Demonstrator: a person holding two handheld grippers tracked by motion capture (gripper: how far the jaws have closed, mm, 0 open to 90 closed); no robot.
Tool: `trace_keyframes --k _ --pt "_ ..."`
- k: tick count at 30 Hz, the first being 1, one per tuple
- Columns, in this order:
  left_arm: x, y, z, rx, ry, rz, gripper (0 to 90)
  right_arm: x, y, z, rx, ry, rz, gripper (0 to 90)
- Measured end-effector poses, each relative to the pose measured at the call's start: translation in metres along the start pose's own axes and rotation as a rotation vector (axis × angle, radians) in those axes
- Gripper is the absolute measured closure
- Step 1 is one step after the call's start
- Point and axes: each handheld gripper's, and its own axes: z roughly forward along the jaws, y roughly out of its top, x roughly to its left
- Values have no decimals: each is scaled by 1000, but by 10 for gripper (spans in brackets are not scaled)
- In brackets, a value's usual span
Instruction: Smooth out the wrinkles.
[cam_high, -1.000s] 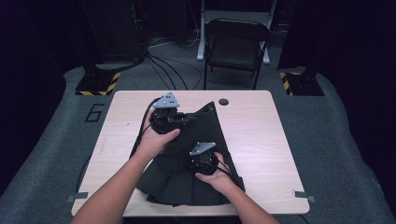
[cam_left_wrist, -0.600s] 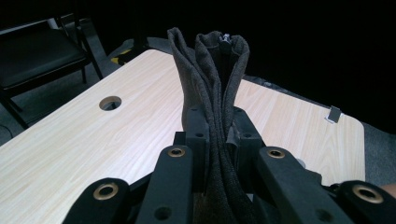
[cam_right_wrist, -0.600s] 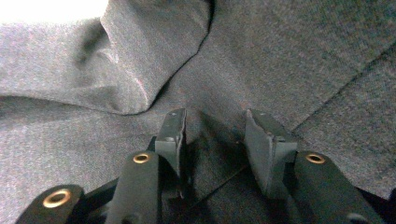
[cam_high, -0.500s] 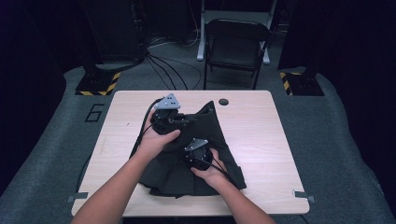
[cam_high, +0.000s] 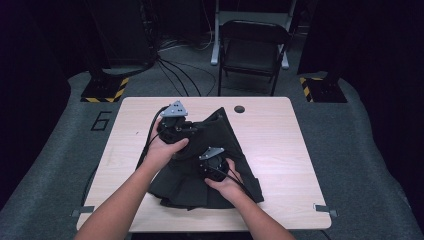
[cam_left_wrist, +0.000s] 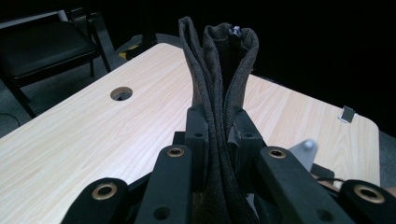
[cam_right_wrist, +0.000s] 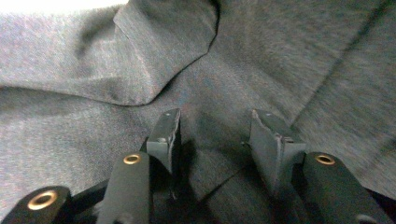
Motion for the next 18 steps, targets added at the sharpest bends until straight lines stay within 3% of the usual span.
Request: trace_keyframes --k 1,3,4,9,14,15,18 --pt "0 0 0 4 -1 2 798 0 1 -3 3 6 14 533" --pt "0 -1 -1 -2 3 -3 795 -1 2 -19 -17 10 -31 546" --pt "0 -1 -1 -2 3 -3 795 0 2 -21 -40 19 -22 549" --pt "0 -2 -3 -8 10 -11 791 -7 -9 -43 -19 2 -19 562" --pt "-1 -3 -3 -9 7 -11 791 -18 -25 -47 14 -26 -12 573" --pt "-1 -3 -2 -7 6 -10 791 -24 -33 -48 27 -25 19 575" --pt "-3 -4 -1 -5 -5 -9 791 -30 -38 -48 19 -21 34 579"
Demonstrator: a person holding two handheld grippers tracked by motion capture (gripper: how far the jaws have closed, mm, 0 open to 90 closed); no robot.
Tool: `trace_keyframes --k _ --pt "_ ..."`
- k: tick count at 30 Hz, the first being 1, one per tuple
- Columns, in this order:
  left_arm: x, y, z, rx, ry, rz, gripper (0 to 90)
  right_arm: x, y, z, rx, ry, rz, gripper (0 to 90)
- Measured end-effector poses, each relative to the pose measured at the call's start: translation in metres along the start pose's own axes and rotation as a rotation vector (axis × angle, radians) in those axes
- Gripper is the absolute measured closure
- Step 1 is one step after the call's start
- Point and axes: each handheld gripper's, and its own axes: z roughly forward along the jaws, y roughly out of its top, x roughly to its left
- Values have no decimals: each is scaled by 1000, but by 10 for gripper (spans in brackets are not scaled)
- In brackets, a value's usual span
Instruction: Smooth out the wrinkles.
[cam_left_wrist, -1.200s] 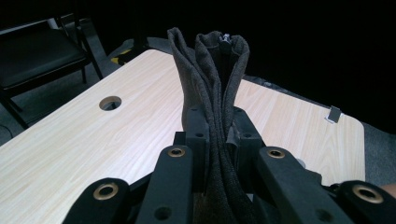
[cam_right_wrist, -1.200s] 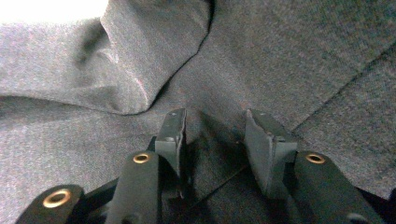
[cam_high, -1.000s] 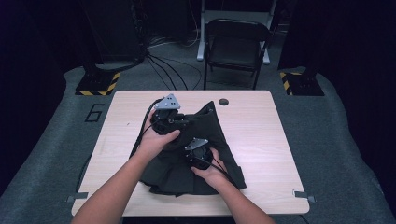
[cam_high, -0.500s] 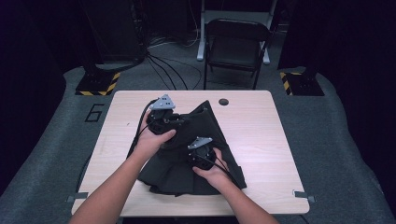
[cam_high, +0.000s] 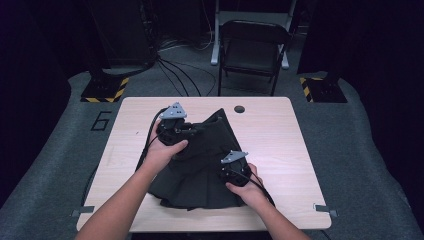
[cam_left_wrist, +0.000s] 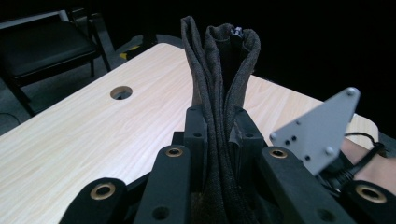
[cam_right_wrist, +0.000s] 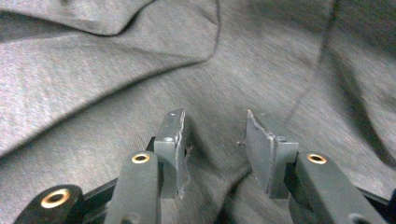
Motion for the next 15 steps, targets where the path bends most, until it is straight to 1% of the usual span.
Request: trace_keyframes --k 1,3,6,7,8,9,12,13,14,15 --pt "-2 -1 0 5 -8 12 791 -3 -3 0 -10 2 9 583" --pt "-3 -1 0 8 -15 19 791 -5 -6 2 -1 7 16 585" --pt "-4 -3 0 10 -21 19 790 -6 -9 4 0 8 25 586" --pt "-4 -4 0 11 -26 16 790 -6 -11 5 -8 6 35 586" --pt "-4 -6 1 15 -31 17 790 -7 -13 6 -6 8 34 587" --pt "-5 -9 1 22 -36 14 790 -8 -16 7 -15 12 43 588" --pt "-5 -13 1 27 -39 9 791 -11 -17 7 -11 23 51 588" --pt "-6 -17 2 36 -48 4 791 -12 -18 8 -14 28 71 587" --pt "-6 -17 2 36 -48 4 790 -12 -18 8 -14 28 71 587" --pt "-7 -19 3 42 -51 4 790 -14 -20 8 -24 36 88 587"
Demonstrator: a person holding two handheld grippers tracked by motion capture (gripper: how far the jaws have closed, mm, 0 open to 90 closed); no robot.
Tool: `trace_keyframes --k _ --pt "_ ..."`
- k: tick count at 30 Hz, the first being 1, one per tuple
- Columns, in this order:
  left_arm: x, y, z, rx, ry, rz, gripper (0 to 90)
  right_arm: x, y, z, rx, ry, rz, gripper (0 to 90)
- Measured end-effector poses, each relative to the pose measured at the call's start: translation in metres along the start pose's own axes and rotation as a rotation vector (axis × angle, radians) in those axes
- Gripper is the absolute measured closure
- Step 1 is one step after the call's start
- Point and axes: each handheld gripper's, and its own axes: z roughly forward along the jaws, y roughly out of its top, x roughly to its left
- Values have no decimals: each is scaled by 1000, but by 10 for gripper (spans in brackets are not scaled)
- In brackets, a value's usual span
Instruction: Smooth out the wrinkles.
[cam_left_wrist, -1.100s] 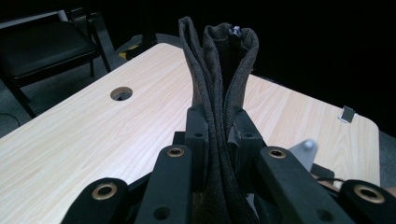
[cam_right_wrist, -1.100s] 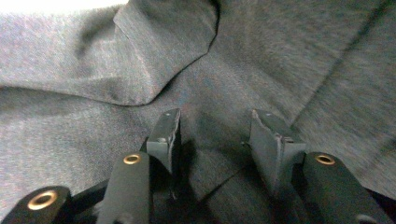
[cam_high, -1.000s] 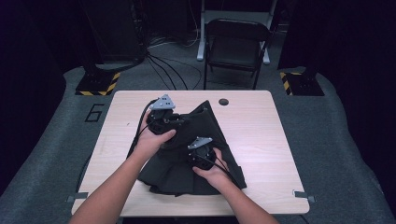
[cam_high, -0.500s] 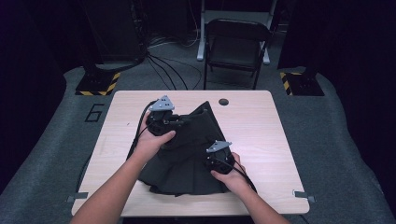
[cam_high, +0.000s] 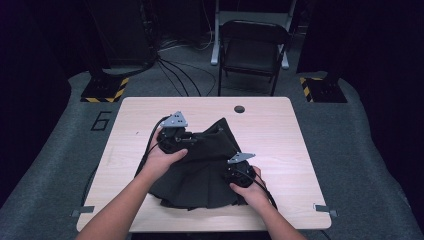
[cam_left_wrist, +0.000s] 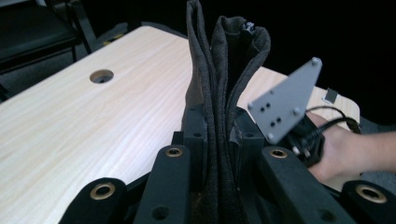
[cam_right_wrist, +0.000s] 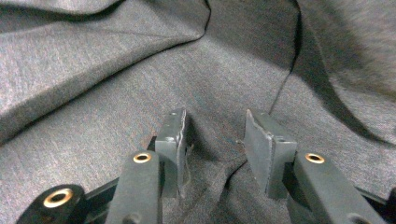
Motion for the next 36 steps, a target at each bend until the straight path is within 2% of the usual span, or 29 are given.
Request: trace_keyframes --k 4,5,7,10,13,18,25,28,36 --pt "-4 -6 4 26 -9 6 791 -3 0 -2 -1 10 26 583" --pt "-5 -7 5 29 -11 9 791 -3 1 -4 -1 8 51 579" --pt "-6 -10 7 39 -17 12 791 -6 2 -10 -6 6 51 579" --pt "-6 -14 11 39 -27 5 792 -15 0 -17 0 -25 56 581" --pt "-8 -15 12 43 -32 4 792 -19 -3 -16 10 -36 80 577" --pt "-14 -20 19 54 -56 14 792 -28 -9 -13 9 -23 123 573" --pt "-20 -32 26 53 -85 -3 792 -28 -8 -14 8 -22 125 565" --pt "-26 -41 30 64 -113 -8 792 -28 -8 -18 1 -6 129 560" --pt "-35 -52 31 90 -141 10 793 -26 -7 -20 10 -10 116 561"
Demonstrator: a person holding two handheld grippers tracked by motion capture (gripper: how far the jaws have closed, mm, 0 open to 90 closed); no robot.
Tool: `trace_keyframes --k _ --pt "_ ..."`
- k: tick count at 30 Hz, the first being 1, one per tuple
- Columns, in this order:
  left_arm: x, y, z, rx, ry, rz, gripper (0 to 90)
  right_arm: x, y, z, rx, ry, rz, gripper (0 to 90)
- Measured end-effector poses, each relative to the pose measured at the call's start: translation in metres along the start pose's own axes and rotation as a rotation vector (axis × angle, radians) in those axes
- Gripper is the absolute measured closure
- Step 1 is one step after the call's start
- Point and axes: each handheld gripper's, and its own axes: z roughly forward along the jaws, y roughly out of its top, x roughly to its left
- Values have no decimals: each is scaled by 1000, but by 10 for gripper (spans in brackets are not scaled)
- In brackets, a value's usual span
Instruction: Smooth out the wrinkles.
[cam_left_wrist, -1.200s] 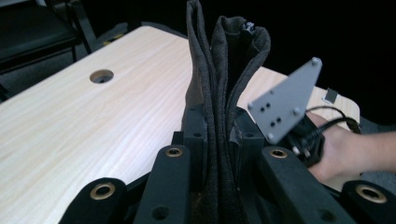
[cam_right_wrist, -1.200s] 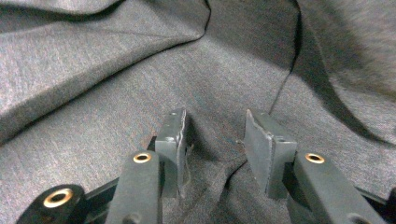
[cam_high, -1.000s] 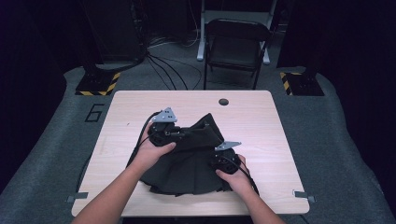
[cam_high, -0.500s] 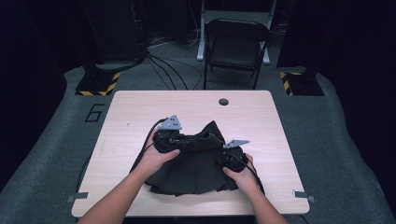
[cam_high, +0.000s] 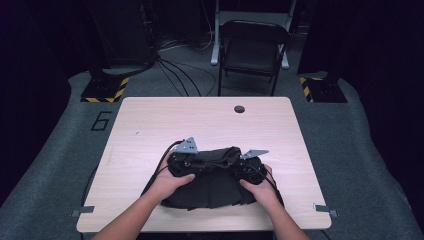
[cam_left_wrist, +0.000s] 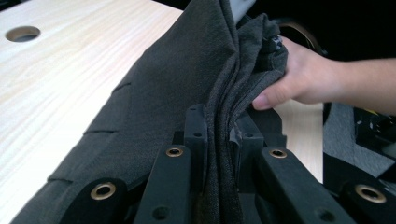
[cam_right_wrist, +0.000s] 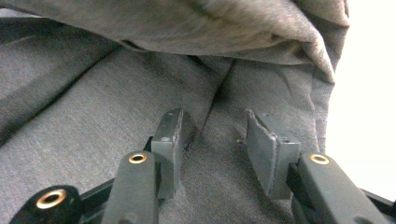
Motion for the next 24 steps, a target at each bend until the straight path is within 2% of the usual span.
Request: trace_keyframes --k 6,7,10,11,14,17,19,24 --pt "-4 -17 -2 17 -39 -4 793 -5 -3 4 16 13 8 560" --pt "-5 -21 -1 16 -40 -10 793 -5 -3 4 22 15 21 560" --pt "-7 -30 3 24 -46 -10 793 -6 -4 4 16 15 17 560" --pt "-8 -37 9 28 -57 -24 792 -6 -4 5 12 15 15 560" --pt "-8 -43 15 40 -53 -30 793 -6 -4 5 12 15 16 560" --pt "-6 -50 21 74 -50 -30 793 -5 -4 5 11 14 15 561" --pt "-3 -58 25 88 -51 -55 792 -6 -5 5 10 12 14 561" --pt "-4 -64 28 99 -52 -59 792 -5 -5 5 10 13 21 561"
